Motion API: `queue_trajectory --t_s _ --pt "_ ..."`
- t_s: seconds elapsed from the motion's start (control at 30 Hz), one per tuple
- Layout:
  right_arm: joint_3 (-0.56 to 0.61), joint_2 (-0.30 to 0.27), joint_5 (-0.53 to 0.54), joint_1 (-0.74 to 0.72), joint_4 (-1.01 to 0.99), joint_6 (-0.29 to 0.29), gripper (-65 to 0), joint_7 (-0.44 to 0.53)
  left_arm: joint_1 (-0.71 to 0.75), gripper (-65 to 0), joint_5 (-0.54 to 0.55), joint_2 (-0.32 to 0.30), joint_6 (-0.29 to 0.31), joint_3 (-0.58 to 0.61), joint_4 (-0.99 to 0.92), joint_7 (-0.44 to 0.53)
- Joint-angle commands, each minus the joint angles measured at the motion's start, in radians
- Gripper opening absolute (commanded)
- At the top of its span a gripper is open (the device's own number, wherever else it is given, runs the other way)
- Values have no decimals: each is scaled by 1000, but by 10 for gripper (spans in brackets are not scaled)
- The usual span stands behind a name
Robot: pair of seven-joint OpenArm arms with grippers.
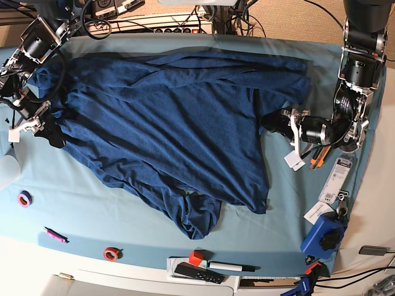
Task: Layout the t-shirt on the table in an organized manner, then fold the t-shirt properly
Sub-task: 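Pinch the shirt side edge with the left gripper and pull outward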
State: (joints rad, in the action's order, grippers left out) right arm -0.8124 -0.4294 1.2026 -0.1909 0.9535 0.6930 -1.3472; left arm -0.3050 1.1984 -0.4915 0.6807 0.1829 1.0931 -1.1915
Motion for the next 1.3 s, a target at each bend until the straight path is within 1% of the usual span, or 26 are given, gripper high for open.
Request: queue_trajectory --t_s 0.0,0.27,0.3,0.4,0.6,0.73,0.83,0.9,1.03,1.1,1.27 --pt "-3 -27 27 -17 15 5 -379 11 -17 -650 -9 -24 -10 -2 8 3" --pt "-3 -27 27 -17 15 5 -379 11 -16 -650 -8 -75 -11 -3 8 5" --pt "-3 -27 27 -17 15 5 -379 11 -16 -650 -8 -78 -13 -3 8 5" --pt "-3 -27 27 -16 15 5 -379 11 -16 -650 -9 -80 -45 -3 8 5" --pt "-3 -27 27 -16 15 5 -379 11 -16 -650 -9 -80 -45 -3 8 3" --pt "-3 -27 27 -16 15 5 -379 11 -16 -650 -9 -93 -45 -3 8 10" --pt "-3 -27 27 -16 15 5 -379 11 -16 -650 -9 -105 -63 -3 8 14" --pt "-3 -27 27 -16 15 5 -379 11 -16 -650 -9 -111 -63 -5 8 18" --pt "-3 -27 27 -16 15 5 -379 11 -10 -650 -13 -110 -65 -51 8 25" --pt "-3 -27 27 -16 15 5 -379 12 -8 -650 -13 -109 -87 -89 8 26" --pt "-3 -27 27 -17 15 5 -379 11 -5 -650 -12 -110 -96 -178 8 25"
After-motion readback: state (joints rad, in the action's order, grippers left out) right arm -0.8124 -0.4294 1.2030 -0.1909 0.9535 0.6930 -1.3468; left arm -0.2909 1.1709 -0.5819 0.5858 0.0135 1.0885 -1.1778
